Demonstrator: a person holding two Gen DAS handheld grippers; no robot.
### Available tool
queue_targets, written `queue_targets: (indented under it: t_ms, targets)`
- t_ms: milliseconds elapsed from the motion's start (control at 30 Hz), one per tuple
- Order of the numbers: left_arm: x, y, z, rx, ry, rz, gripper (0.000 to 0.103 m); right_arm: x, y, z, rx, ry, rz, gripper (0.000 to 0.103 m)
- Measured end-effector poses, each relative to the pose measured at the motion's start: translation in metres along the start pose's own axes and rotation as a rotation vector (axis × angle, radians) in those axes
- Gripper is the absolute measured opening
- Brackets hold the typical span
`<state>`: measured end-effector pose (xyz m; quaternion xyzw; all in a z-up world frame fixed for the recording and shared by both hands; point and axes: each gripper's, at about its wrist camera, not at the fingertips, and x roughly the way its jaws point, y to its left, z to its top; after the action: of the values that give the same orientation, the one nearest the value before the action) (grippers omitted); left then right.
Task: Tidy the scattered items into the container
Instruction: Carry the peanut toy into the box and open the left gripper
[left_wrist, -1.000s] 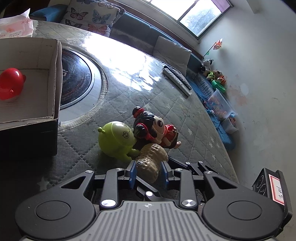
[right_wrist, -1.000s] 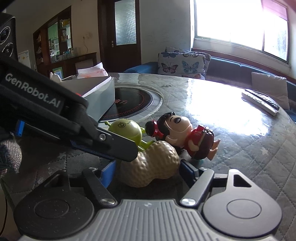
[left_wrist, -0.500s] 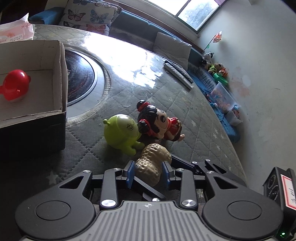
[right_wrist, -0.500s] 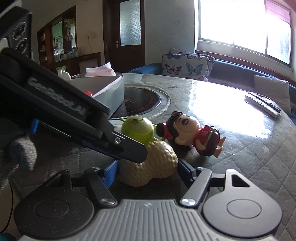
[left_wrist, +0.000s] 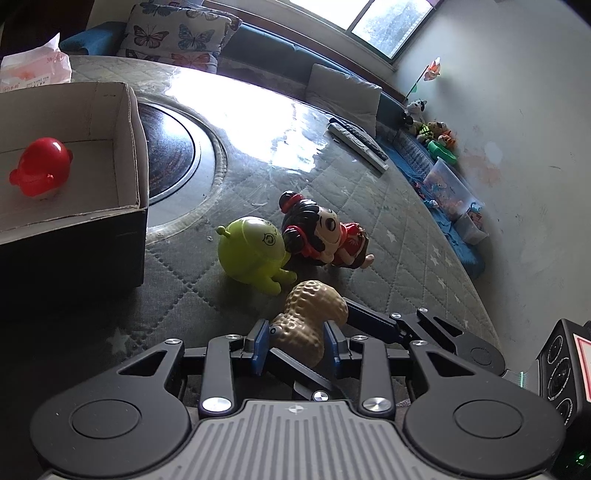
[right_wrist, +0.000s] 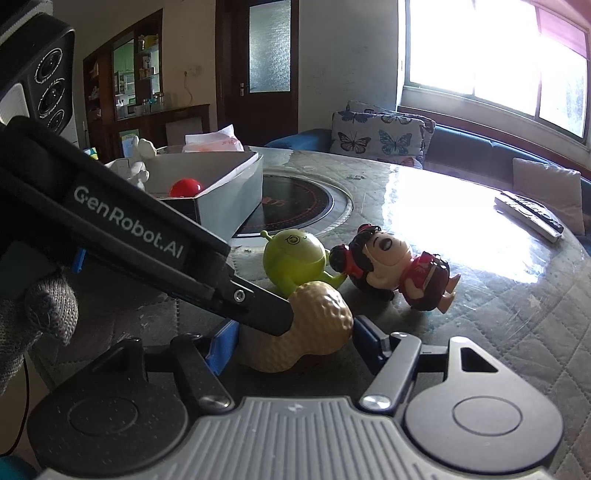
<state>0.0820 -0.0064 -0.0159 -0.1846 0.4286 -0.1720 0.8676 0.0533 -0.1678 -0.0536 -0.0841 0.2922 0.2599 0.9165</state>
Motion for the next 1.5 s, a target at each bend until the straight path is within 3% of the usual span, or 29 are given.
queue_targets:
  t_ms: [433, 733, 967, 1233, 1333, 1367, 1500]
  targets:
    - [-0.016, 0.002, -0.006, -0.009, -0.046, 0.008, 0.029, -0.007, 0.011, 0.002, -0.025, -0.015, -0.005, 0.069]
    - [-0.070, 0.015, 0.007, -0.033, -0.213, 0.035, 0.028, -0.013, 0.044, 0.040, -0.127, -0.120, 0.012, 0.069]
    - [-0.108, 0.047, 0.032, -0.081, -0.339, 0.059, 0.028, 0.016, 0.080, 0.087, -0.192, -0.187, 0.067, 0.067]
    - [-0.096, 0.098, 0.055, -0.184, -0.313, 0.078, 0.028, 0.072, 0.113, 0.111, -0.223, -0.124, 0.124, 0.063]
    - [-0.089, 0.112, 0.058, -0.211, -0.292, 0.074, 0.028, 0.085, 0.116, 0.110, -0.220, -0.087, 0.135, 0.055]
    - [-0.086, 0.116, 0.058, -0.217, -0.285, 0.067, 0.028, 0.088, 0.116, 0.110, -0.220, -0.073, 0.143, 0.046]
    - [-0.075, 0.126, 0.060, -0.243, -0.253, 0.055, 0.028, 0.098, 0.117, 0.107, -0.218, -0.028, 0.146, 0.045]
